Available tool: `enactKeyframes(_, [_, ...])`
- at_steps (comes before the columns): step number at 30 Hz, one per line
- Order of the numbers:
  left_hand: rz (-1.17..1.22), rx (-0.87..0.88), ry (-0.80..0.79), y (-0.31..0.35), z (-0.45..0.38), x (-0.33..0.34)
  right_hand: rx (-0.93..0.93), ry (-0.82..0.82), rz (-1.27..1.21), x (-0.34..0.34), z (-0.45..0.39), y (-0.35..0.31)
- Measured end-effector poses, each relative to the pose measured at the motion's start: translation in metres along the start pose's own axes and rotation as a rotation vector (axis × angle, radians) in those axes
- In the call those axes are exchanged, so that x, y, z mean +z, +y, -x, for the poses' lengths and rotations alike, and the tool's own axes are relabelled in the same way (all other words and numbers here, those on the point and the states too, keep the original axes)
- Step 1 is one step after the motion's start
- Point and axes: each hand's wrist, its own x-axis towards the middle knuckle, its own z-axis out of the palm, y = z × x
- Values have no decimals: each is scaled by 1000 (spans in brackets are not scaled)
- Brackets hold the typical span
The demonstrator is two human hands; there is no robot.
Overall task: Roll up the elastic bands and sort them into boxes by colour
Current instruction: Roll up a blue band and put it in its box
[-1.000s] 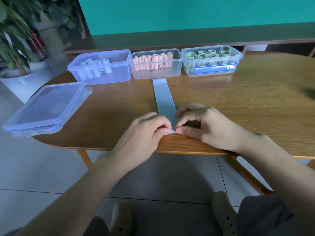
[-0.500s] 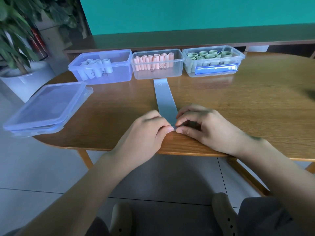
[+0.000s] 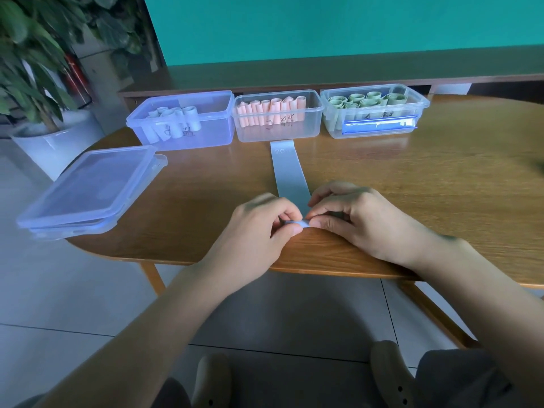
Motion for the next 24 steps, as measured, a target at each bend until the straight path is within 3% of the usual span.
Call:
enactKeyframes(12, [58, -22, 9, -1, 10, -2, -36, 0, -9, 2, 9, -11])
enactKeyframes(24, [-79, 51, 87, -2, 14, 4, 16, -9, 13, 1, 7, -9])
